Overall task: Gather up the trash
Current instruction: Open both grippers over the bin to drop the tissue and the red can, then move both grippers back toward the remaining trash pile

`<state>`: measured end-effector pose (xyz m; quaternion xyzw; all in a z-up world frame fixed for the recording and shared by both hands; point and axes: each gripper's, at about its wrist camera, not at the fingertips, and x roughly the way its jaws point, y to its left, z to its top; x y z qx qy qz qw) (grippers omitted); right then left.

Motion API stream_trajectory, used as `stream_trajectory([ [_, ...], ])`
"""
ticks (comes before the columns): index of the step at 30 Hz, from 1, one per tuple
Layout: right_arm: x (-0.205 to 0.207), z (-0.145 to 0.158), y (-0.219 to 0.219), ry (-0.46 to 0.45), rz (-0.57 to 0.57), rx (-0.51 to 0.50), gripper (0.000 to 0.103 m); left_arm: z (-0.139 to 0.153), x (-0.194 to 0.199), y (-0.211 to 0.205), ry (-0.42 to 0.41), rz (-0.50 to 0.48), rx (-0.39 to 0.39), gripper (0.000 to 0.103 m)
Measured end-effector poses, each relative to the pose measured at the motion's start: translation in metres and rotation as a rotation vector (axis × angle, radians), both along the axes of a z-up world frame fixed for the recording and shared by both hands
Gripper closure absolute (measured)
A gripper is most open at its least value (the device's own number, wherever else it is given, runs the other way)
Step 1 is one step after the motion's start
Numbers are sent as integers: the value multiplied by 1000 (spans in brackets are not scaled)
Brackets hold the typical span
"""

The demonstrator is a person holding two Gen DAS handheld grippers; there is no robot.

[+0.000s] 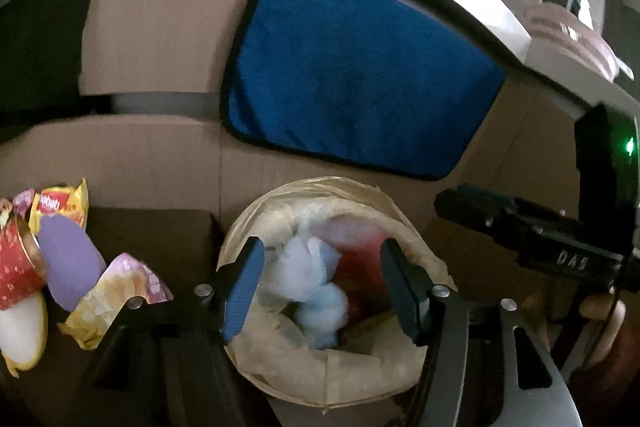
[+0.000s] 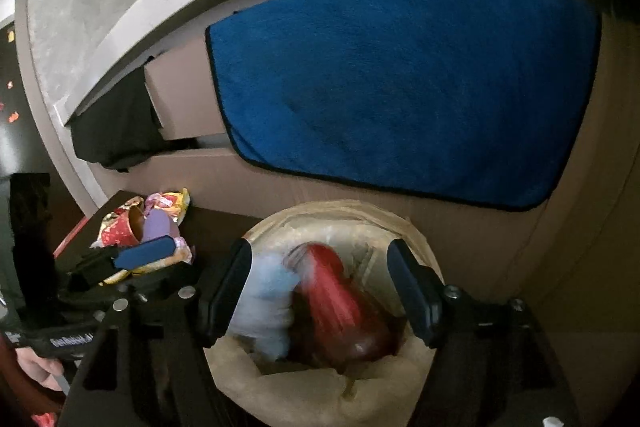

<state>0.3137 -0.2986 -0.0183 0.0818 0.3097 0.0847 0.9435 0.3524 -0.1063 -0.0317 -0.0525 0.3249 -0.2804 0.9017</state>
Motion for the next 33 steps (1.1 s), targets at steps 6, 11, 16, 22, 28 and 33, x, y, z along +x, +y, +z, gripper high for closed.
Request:
stream_trajectory([
  [6,-2,-6,11,11,-12,-40,35,6,2,35,35,99,-46,42],
  [11,-15,-7,30,-13,-7,-89,35,-2,-9,78,27,203,29,42],
  [16,-21,0,63,-51,36,-105,35,-9,-27,138,30,318,78,42],
  [22,-18,9,112,-85,112,-115,35,-6,-44,206,21,444,76,42],
  [28,-5,7,165,-67,211,-82,35,-12,-53,255,29,497,44,42],
  [33,6,-2,197,-50,231,-118,35,-29,-44,274,66,492,-20,42],
])
